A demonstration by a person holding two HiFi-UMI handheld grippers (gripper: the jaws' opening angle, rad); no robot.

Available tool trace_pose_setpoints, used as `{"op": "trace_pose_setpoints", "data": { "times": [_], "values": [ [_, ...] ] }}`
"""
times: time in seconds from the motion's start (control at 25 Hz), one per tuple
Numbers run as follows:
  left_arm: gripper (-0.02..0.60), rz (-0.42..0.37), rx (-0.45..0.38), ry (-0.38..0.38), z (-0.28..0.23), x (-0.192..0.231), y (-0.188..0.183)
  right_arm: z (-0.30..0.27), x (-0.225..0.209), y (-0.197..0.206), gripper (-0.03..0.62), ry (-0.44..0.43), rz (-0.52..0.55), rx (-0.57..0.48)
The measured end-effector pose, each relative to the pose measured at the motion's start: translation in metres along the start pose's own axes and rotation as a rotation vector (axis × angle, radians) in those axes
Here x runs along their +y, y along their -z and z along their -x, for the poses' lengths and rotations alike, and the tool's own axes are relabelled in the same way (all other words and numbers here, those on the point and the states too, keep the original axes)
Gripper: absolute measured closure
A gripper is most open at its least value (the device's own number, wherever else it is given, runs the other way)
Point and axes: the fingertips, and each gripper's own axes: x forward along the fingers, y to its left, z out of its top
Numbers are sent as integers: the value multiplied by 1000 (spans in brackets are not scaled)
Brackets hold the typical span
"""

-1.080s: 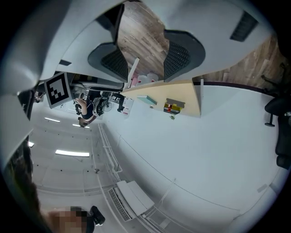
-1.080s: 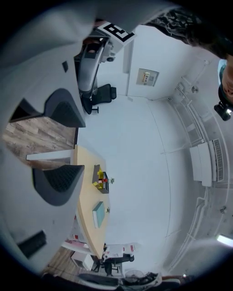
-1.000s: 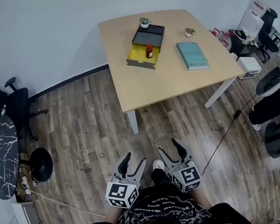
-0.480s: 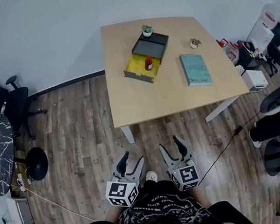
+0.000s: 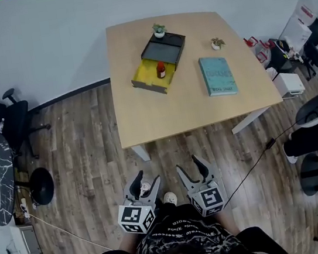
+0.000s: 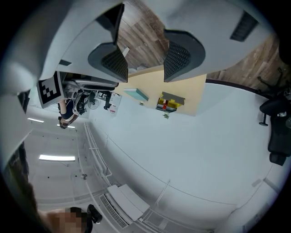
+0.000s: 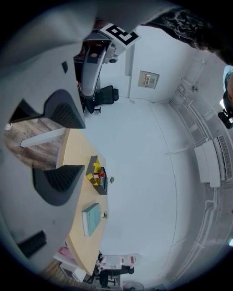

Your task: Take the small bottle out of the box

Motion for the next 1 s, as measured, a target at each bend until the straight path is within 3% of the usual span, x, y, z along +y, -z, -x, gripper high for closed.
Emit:
{"op": "trace_pose_setpoints", "data": {
  "times": [0.2,0.56,1.0],
  "values": [
    [330,2,21,-3,-13,9,5,-10,-4,4,341,-4,-8,7],
    [330,-37,31,70,-71,27,-15,-58,-21,-2,341,4,-9,26],
    [330,-54,20,136,-151,100,-68,-153,-52,-40,341,77,1,10]
  ]
}}
